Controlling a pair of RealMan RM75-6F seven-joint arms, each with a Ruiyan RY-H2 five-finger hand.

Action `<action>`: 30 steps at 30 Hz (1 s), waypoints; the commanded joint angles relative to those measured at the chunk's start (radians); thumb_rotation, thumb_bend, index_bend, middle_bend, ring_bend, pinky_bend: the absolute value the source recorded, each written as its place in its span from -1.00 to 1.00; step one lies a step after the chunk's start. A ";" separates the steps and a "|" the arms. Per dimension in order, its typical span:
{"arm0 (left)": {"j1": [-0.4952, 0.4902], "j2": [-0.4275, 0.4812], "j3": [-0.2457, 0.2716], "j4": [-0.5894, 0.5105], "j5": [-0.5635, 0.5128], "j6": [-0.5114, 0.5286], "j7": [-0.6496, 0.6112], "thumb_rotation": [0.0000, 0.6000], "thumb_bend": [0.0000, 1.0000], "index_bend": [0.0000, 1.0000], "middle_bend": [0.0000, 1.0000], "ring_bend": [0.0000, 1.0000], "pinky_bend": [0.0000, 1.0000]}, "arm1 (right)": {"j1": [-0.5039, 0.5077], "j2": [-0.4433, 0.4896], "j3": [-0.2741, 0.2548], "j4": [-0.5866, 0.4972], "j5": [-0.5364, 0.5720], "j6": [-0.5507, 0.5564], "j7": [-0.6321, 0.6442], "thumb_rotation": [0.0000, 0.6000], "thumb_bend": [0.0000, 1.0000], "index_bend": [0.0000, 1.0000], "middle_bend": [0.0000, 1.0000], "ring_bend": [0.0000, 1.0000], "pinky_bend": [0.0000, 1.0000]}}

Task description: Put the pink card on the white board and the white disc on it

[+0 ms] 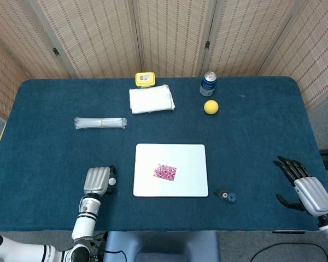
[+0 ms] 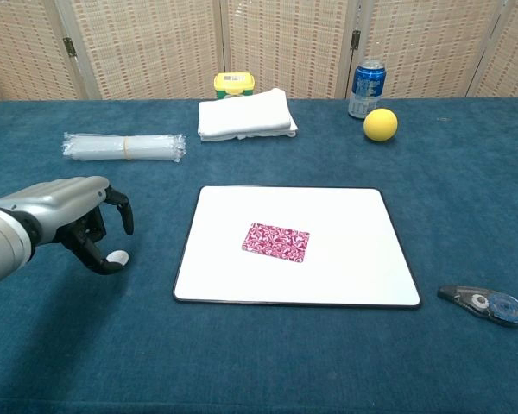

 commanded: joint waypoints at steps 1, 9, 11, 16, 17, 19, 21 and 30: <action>0.010 0.005 -0.003 0.011 0.009 -0.021 -0.016 1.00 -0.46 -0.10 1.00 0.96 0.95 | -0.002 -0.002 0.002 -0.002 0.003 0.003 -0.007 1.00 -0.52 -1.00 -1.00 -1.00 -1.00; 0.025 0.006 -0.011 0.050 0.010 -0.073 -0.038 1.00 -0.46 -0.08 1.00 0.96 0.95 | -0.003 -0.005 0.000 -0.008 0.002 0.003 -0.024 1.00 -0.52 -1.00 -1.00 -1.00 -1.00; 0.027 0.005 -0.015 0.063 0.008 -0.086 -0.044 1.00 -0.46 -0.09 1.00 0.96 0.95 | -0.004 -0.005 0.001 -0.008 0.003 0.006 -0.026 1.00 -0.52 -1.00 -1.00 -1.00 -1.00; 0.031 0.006 -0.022 0.090 0.004 -0.121 -0.058 1.00 -0.46 -0.08 1.00 0.96 0.95 | -0.005 -0.007 0.004 -0.007 0.011 0.004 -0.032 1.00 -0.53 -1.00 -1.00 -1.00 -1.00; 0.033 0.006 -0.023 0.095 0.005 -0.127 -0.062 1.00 -0.46 -0.07 1.00 0.96 0.95 | -0.004 -0.008 0.005 -0.007 0.012 0.002 -0.035 1.00 -0.53 -1.00 -1.00 -1.00 -1.00; 0.035 0.008 -0.024 0.101 0.005 -0.135 -0.066 1.00 -0.45 -0.05 1.00 0.96 0.95 | -0.002 -0.009 0.005 -0.008 0.014 -0.003 -0.039 1.00 -0.52 -1.00 -1.00 -1.00 -1.00; 0.038 0.009 -0.027 0.107 0.006 -0.142 -0.072 1.00 -0.46 -0.04 1.00 0.96 0.95 | 0.000 -0.011 0.006 -0.009 0.016 -0.008 -0.045 1.00 -0.53 -1.00 -1.00 -1.00 -1.00; 0.043 0.012 -0.035 0.135 0.010 -0.181 -0.092 1.00 -0.46 0.03 1.00 0.96 0.95 | -0.001 -0.013 0.010 -0.013 0.025 -0.010 -0.056 1.00 -0.52 -1.00 -1.00 -1.00 -1.00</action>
